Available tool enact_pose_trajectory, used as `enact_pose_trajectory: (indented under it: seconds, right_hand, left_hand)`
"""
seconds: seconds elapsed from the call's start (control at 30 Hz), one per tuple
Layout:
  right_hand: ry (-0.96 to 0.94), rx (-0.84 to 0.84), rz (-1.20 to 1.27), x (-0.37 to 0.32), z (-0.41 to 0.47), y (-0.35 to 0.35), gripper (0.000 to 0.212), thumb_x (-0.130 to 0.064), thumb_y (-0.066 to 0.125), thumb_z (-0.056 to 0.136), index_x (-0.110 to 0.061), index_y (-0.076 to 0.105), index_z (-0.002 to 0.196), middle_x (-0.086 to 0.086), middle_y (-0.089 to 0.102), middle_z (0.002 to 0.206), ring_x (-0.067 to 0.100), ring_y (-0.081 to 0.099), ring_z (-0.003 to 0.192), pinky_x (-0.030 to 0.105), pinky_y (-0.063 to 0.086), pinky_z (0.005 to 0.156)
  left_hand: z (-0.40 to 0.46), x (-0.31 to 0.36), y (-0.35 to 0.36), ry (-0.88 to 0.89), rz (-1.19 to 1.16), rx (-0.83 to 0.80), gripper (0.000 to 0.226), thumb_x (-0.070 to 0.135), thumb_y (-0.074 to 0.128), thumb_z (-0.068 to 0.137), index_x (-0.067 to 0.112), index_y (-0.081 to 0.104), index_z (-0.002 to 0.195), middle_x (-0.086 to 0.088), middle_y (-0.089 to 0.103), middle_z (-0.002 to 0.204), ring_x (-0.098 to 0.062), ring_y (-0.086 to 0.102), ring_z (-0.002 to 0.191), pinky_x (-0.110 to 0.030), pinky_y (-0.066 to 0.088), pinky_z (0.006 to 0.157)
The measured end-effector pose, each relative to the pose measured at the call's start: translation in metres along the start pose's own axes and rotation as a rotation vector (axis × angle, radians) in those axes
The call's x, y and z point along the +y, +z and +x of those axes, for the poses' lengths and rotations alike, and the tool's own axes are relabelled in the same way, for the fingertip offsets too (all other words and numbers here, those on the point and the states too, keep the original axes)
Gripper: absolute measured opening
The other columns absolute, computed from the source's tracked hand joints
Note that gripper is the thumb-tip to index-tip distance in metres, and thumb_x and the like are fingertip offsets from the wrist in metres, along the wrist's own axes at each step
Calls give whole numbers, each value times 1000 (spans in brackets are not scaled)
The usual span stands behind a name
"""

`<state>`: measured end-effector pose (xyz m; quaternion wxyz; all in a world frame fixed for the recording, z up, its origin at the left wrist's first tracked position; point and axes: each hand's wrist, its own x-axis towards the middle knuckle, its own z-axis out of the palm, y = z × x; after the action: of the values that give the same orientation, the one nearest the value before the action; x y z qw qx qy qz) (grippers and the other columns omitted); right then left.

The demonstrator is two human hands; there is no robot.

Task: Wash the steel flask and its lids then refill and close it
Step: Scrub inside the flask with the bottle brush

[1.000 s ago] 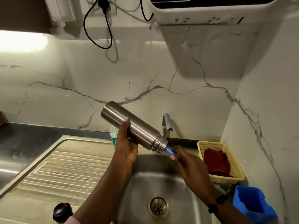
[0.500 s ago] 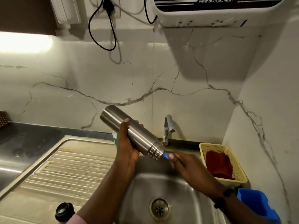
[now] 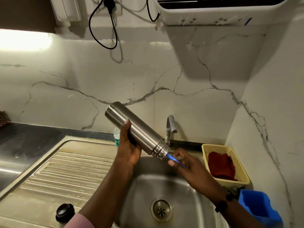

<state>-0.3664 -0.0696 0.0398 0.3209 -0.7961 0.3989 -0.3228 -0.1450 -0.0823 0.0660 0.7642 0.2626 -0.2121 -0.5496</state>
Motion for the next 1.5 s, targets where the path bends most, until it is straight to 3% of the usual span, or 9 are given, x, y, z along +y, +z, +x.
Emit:
enact_pose_trajectory:
  seconds: [0.23,0.4,0.53,0.8,0.93,1.13,1.27,1.37,1.5]
  right_hand:
    - [41,149,-204,24,-6,12,29,-64,43,92,-52,54,116,-11,70,94,4,64,87,35,54,77]
    - [-92,247,-349,25,-11,24,17,-26,53,97,-33,66,103,-10,66,87,10,61,80,34,50,69]
    - [-21,95,-318,34,-14,-1,20,-31,44,102,-37,54,86,-15,61,74,4,58,70,26,43,62]
    - [159,-139,116,1,-10,-16,34,-30,40,104,-17,65,85,-12,60,65,-2,49,55,10,36,55]
    - [147,-94,99,-10,0,-1,32,-37,42,103,-24,67,88,-4,65,71,1,53,60,15,39,56]
    - [116,42,51,-12,7,6,9,-35,54,98,-30,62,96,-11,61,76,-3,55,65,15,39,59]
    - [108,72,-146,-8,8,10,16,-35,50,100,-34,61,111,-11,64,92,0,59,81,20,42,67]
    - [33,92,-244,-9,2,15,18,-39,46,101,-33,62,105,-11,64,83,2,59,74,22,44,65]
    - [218,-54,253,-18,-10,15,36,-38,45,101,-15,63,80,-2,49,60,7,42,48,21,35,50]
  left_hand:
    - [-11,-14,2,-107,29,253,57,40,63,92,9,48,137,-17,63,119,-33,61,114,-49,51,98]
    - [-2,-6,10,-97,41,296,67,36,82,72,10,53,127,-18,64,123,-37,64,114,-57,51,98]
    - [1,7,-4,2,-45,340,67,38,76,79,12,50,135,-12,67,110,-30,69,99,-43,60,72]
    - [-1,10,-2,39,-53,201,50,43,72,78,14,60,116,-4,73,87,-20,73,79,-40,59,74]
    - [-10,-4,8,-29,-18,44,85,52,91,42,10,64,111,-6,74,89,-21,73,80,-36,61,71]
    - [-4,-10,6,-44,13,145,115,57,94,39,12,50,135,-13,68,114,-31,66,111,-52,53,98]
    - [-11,-18,10,-103,56,277,63,44,66,88,12,46,139,-19,60,125,-32,62,111,-45,55,87]
    - [-9,-17,15,-128,71,289,47,39,73,85,13,53,119,-17,65,115,-34,65,107,-51,54,92]
    - [0,-1,11,-70,71,275,49,34,77,81,10,55,118,-16,68,105,-33,69,99,-56,53,95]
